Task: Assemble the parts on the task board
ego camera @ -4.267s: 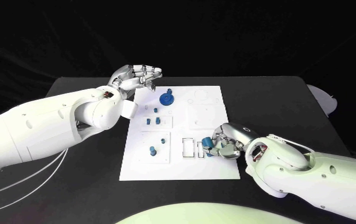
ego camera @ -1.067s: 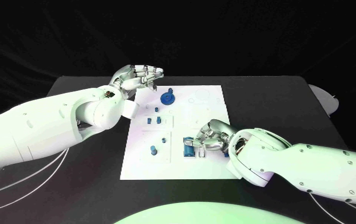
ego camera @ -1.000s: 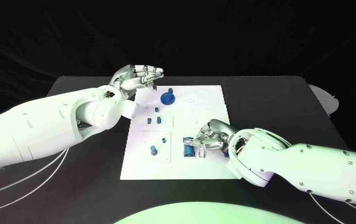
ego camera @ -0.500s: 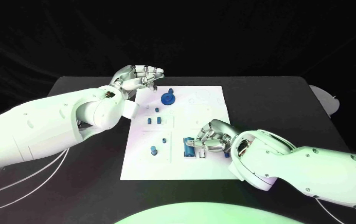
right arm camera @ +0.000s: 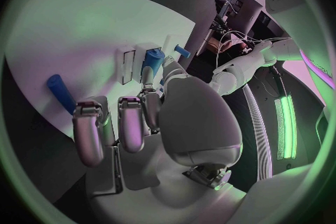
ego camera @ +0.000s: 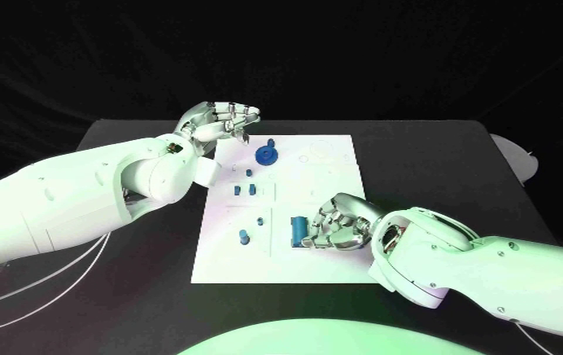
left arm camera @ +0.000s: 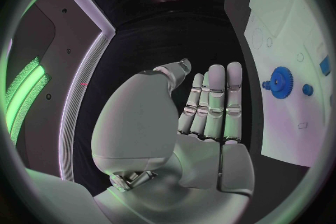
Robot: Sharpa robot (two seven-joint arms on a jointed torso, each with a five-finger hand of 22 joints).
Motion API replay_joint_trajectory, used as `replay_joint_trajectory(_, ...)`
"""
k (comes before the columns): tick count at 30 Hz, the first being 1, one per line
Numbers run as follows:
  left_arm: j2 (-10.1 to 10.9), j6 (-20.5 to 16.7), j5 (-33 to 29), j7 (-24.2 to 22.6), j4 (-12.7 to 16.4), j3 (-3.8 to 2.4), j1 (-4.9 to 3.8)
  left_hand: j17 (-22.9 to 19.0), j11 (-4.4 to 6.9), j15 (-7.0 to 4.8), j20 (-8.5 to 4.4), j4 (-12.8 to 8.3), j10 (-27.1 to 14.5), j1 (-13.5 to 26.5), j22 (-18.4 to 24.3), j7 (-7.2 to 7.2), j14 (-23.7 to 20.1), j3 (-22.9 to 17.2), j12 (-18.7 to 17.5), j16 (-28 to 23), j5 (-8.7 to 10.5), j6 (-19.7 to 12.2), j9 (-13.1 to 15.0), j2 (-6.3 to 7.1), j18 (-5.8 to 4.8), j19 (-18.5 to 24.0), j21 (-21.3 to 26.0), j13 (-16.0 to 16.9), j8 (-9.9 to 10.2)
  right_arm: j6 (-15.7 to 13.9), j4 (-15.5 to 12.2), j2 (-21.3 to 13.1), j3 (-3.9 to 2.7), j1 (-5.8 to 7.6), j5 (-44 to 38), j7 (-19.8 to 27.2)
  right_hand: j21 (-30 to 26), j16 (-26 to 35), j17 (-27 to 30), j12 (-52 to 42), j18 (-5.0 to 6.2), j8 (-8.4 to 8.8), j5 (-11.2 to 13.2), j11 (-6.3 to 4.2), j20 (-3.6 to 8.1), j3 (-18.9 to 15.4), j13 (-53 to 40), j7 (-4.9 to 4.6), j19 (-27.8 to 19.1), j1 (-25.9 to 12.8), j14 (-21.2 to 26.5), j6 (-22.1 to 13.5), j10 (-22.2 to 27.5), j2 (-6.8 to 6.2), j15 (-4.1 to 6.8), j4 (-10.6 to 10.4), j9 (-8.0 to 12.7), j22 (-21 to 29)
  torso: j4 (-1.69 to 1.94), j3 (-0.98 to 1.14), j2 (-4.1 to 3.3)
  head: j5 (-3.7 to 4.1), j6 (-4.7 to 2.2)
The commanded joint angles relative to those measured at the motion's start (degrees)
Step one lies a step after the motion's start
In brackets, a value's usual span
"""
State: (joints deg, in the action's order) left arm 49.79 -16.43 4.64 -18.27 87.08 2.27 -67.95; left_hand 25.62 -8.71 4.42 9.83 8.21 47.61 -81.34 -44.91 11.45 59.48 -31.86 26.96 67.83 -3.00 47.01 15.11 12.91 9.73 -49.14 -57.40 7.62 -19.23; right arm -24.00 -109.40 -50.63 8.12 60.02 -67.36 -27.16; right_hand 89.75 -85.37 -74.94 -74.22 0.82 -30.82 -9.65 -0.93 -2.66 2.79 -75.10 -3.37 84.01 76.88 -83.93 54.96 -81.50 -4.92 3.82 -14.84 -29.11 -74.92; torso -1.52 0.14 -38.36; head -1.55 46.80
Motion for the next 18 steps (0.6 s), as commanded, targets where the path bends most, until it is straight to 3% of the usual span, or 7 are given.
replay_joint_trajectory(1,-0.06,0.87,0.39,-0.27,0.15,-0.04,-0.05,-0.05,0.10,0.00,0.11,0.11,-0.29,0.10,0.09,0.44,-0.53,-0.10,0.20,0.02,-0.32,-0.13,-0.06,0.20,0.84,-0.16,0.28,-0.05,-0.14,3.11,-0.20,0.00,0.03,-0.15,-2.37,0.86,0.25,-0.37,-4.70,-0.36,-0.82,-0.19,-0.05,0.09,0.48,0.24,-1.99,0.06,5.99,0.50,-4.15,0.39,-0.39,0.12,0.50,-0.01,-0.05,-15.08,0.04,-0.03,-0.01,0.01,0.02)
replay_joint_trajectory(18,0.00,0.84,0.42,-0.22,0.20,-0.04,-0.05,-0.09,0.09,0.00,0.11,0.07,-0.36,0.05,0.10,0.44,-0.57,-0.11,0.23,0.03,-0.32,-0.16,-0.07,0.19,0.84,-0.16,0.31,-0.06,-0.16,1.60,1.91,1.60,0.05,-0.25,-4.30,-0.61,0.25,-0.52,-5.05,-1.31,-0.82,-0.59,-1.09,-0.06,0.63,0.50,-2.85,0.24,5.99,0.11,-4.22,0.90,-1.01,0.62,0.63,-1.69,-0.12,-15.08,0.11,-0.05,-0.04,-0.07,0.19)
